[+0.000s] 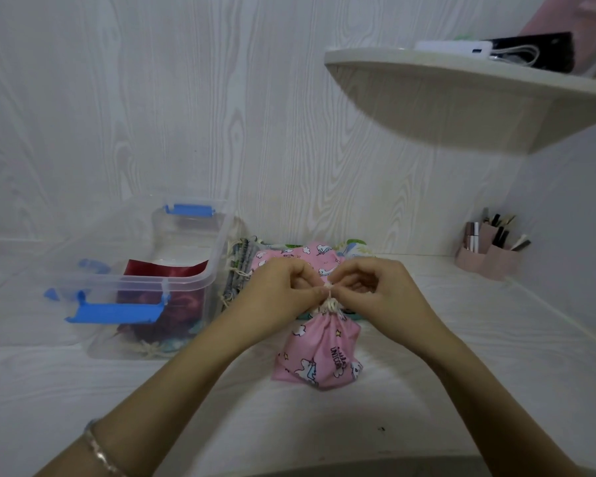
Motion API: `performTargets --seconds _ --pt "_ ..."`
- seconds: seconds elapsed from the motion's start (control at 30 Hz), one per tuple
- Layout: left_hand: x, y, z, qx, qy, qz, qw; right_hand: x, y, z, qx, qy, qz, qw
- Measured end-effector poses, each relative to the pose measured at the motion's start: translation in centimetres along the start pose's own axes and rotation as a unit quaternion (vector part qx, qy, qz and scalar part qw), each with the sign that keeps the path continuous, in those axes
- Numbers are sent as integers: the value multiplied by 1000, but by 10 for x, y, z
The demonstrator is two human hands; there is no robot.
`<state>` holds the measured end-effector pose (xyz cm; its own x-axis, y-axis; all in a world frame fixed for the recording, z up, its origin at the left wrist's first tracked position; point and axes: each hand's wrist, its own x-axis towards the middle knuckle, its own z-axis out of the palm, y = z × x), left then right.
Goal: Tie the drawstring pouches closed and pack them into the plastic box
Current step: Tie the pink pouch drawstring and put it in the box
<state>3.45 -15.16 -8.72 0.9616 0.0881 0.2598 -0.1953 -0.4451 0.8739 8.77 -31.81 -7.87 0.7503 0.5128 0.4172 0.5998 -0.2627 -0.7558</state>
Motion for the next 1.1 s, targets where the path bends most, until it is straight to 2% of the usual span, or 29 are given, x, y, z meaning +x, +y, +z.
performTargets --seconds 0.13,0.2,0.27,0.33,0.4,0.47,0.53,0.63,0.73,0.83,0.9,1.0,1.1 --pt "-2 4 1 26 9 24 999 0 -1 -2 114 8 52 992" --pt "-3 8 -1 33 -3 34 999 2 2 -2 197 -6 91 976" --pt "-3 13 -2 32 -10 43 999 5 7 0 319 -27 147 936" --pt "-3 16 -3 5 -22 41 999 7 17 2 438 -54 212 872" --pt "-3 17 -3 -47 -36 21 998 8 25 5 507 -85 245 822" --pt "-3 15 -2 -93 -42 -11 995 8 28 8 527 -92 238 811" --pt "-2 12 -1 -121 -48 -53 990 6 25 11 510 -89 215 828" --pt "-2 10 1 -158 -78 -108 978 3 20 9 346 -8 156 925" --pt "-1 9 3 -222 -83 -149 960 -3 14 6 195 51 74 977" --pt "1 5 5 -270 -77 -187 941 -8 9 2 73 65 -3 995" --pt "2 2 5 -301 -71 -211 927 -10 5 -1 40 66 -26 997" --pt "1 3 5 -328 -67 -231 914 -11 2 -4 19 63 -23 998" --pt "0 5 7 -305 -70 -201 928 -10 0 -4 -10 75 0 997"
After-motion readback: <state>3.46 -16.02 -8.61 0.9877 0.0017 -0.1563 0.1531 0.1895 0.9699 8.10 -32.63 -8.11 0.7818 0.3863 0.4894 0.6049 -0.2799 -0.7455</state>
